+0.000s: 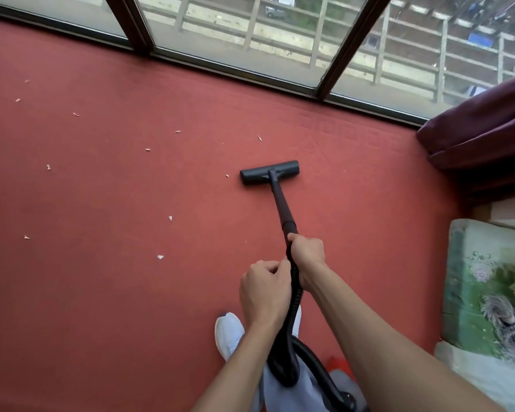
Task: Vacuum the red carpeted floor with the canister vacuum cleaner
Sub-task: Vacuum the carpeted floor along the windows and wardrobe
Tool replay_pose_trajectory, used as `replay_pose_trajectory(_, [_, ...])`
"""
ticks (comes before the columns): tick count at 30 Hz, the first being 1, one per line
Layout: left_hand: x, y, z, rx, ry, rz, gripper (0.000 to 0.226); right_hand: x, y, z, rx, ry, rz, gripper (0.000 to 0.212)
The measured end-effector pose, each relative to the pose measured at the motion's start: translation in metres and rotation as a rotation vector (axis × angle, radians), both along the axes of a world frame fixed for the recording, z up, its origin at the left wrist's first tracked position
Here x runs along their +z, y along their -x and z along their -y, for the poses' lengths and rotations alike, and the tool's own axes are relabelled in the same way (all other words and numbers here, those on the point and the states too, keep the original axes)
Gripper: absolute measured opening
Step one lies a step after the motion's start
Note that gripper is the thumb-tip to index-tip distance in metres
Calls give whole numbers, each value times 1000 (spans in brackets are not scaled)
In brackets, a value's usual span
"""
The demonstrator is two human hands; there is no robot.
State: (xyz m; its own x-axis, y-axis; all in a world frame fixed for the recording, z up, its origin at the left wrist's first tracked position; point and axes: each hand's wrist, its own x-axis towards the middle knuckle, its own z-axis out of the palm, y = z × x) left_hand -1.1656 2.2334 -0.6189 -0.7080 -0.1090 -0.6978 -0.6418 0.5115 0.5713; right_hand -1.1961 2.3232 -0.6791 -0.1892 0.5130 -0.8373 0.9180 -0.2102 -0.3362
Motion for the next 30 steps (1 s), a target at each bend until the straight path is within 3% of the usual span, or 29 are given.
replay_pose_trajectory(17, [-58, 69, -62, 143, -110, -96, 36, -69, 103, -58, 297, -16, -117, 14])
replay_pose_trajectory(21, [-59, 66, -67, 158, -106, -83, 43, -70, 99, -62, 308, 20, -148, 13])
replay_pose_trajectory(24, [-61, 56, -67, 214, -152, -27, 30, -60, 81, -64, 336, 26, -142, 16])
replay_pose_trajectory(30, [-48, 9, -72, 240, -242, 76, 43, -26, 21, -83, 386, 44, -82, 15])
